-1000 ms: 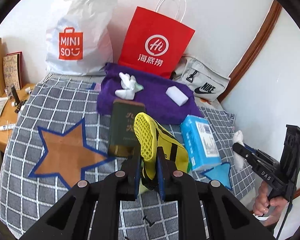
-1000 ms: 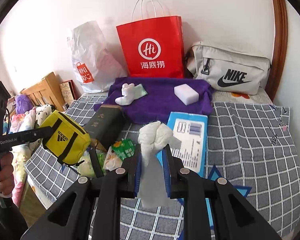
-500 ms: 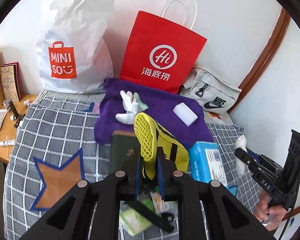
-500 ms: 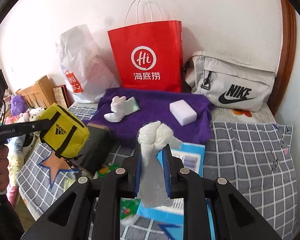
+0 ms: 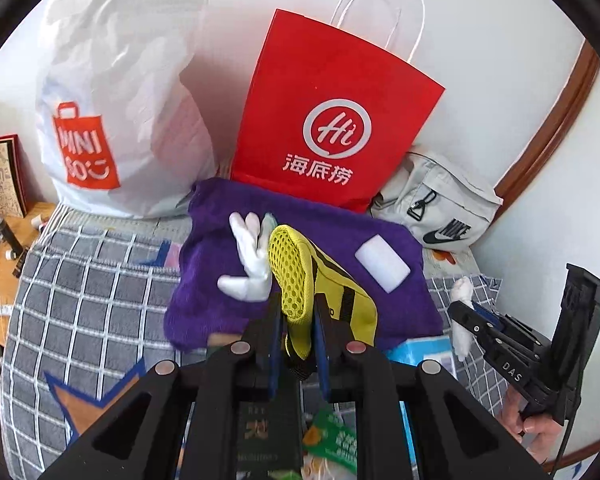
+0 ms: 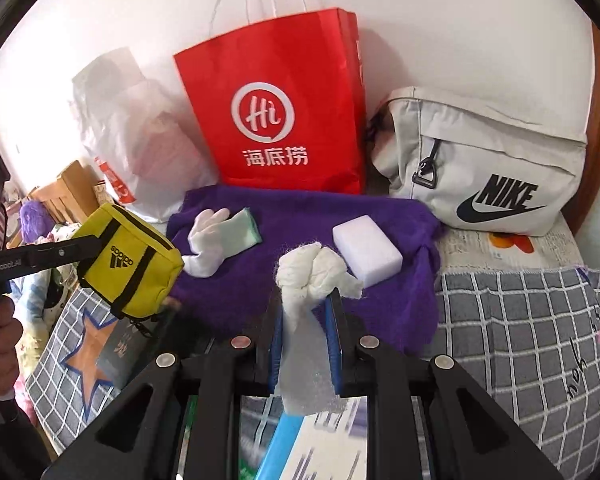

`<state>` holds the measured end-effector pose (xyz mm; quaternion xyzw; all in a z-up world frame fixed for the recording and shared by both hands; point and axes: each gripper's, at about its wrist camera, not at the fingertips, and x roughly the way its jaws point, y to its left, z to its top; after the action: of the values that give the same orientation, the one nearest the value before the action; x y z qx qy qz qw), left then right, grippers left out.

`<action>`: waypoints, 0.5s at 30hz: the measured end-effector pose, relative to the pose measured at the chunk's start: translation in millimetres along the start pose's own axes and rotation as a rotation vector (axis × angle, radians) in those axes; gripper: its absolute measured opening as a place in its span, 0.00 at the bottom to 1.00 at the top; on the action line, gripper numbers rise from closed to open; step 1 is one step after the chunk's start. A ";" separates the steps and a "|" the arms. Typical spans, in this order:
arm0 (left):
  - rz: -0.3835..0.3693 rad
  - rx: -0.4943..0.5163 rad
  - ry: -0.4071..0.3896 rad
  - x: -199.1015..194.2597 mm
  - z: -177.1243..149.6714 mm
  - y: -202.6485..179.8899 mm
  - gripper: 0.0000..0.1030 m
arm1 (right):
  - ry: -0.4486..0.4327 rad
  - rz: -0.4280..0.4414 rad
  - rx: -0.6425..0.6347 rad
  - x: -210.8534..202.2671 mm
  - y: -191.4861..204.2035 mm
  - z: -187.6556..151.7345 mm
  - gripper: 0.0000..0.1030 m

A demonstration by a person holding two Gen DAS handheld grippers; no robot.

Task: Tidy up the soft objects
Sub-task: 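Lower both grippers over the purple towel and open them to release pouch and tissue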

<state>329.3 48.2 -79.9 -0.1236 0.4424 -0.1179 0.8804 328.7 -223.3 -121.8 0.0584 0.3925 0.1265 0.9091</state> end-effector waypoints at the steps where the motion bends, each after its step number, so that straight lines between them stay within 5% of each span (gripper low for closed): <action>1: -0.001 -0.003 0.001 3.9 4.2 0.2 0.14 | 0.006 0.002 0.005 3.6 -1.5 1.8 0.19; 15: -0.025 -0.045 0.066 72.6 31.0 12.5 0.14 | 0.122 0.010 -0.001 63.3 -22.9 13.6 0.19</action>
<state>397.8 40.4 -120.5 -0.1451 0.4721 -0.1227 0.8608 384.5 -227.9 -161.4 0.0521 0.4467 0.1347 0.8829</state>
